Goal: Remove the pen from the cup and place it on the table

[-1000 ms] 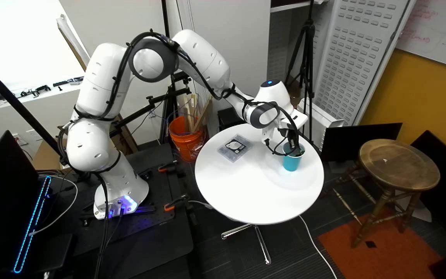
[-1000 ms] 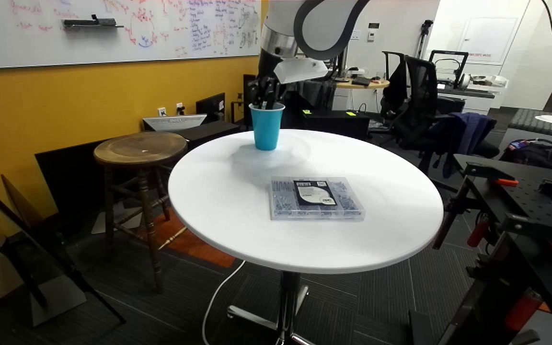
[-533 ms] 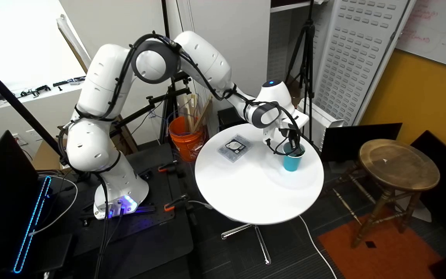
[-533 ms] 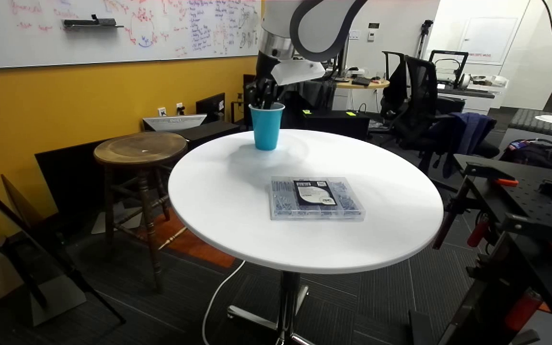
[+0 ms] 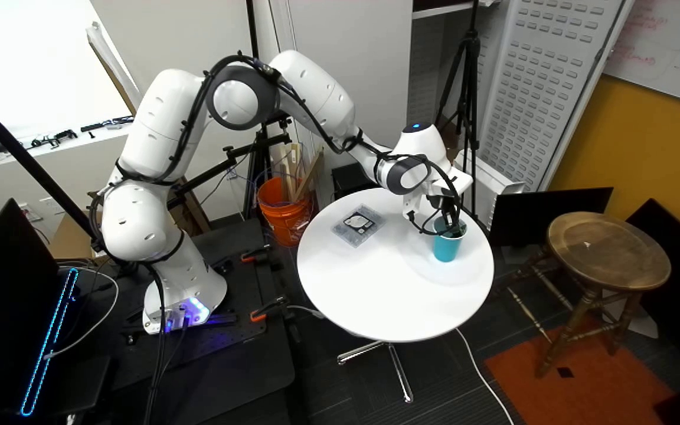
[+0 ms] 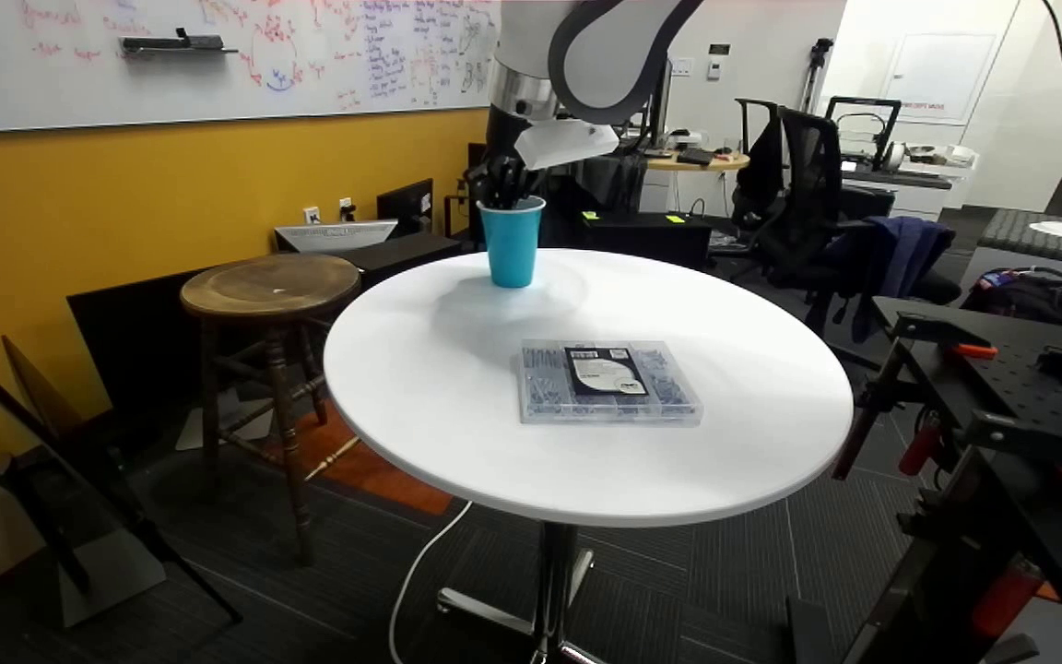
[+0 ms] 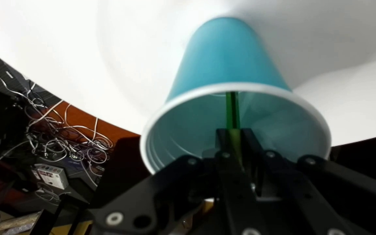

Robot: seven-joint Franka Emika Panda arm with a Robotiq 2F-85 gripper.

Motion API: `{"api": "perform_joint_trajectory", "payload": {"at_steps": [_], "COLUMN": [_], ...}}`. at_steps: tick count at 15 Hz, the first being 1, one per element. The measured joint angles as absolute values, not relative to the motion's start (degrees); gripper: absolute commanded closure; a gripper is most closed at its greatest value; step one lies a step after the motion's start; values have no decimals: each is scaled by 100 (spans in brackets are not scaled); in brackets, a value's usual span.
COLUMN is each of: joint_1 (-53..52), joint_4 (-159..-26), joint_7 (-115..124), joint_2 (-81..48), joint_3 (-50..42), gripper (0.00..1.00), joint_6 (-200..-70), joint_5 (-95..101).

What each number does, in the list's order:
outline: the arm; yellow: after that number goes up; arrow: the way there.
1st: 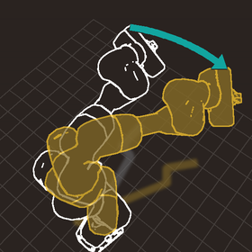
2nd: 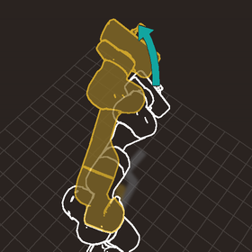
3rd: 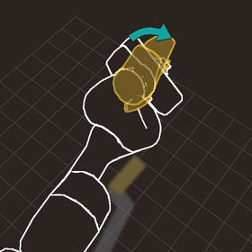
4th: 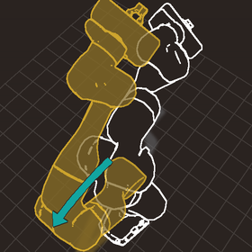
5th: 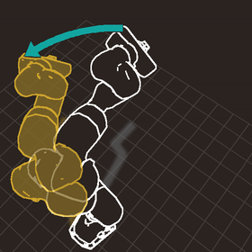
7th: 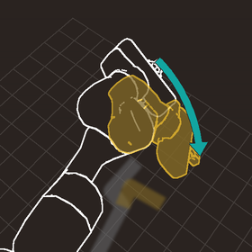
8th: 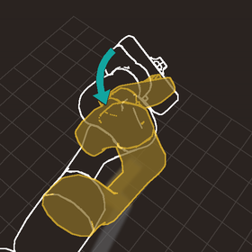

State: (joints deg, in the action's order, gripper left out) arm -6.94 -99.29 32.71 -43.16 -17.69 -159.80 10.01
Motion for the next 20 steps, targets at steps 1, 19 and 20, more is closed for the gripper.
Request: {"api": "perform_joint_trajectory", "payload": {"at_steps": [1, 19, 20], "joint_1": [-701, -1633, -1773], "joint_4": [-9920, -10564, -10691], "joint_7": [3271, 3272, 3272], "joint_2": [-4318, -3847, -3772], "joint_3": [-1769, -2847, -2984], "gripper": [97, 97, 97], "joint_6": [-15969, -16957, -17086], "joint_5": [1000, 1084, 1084]}}
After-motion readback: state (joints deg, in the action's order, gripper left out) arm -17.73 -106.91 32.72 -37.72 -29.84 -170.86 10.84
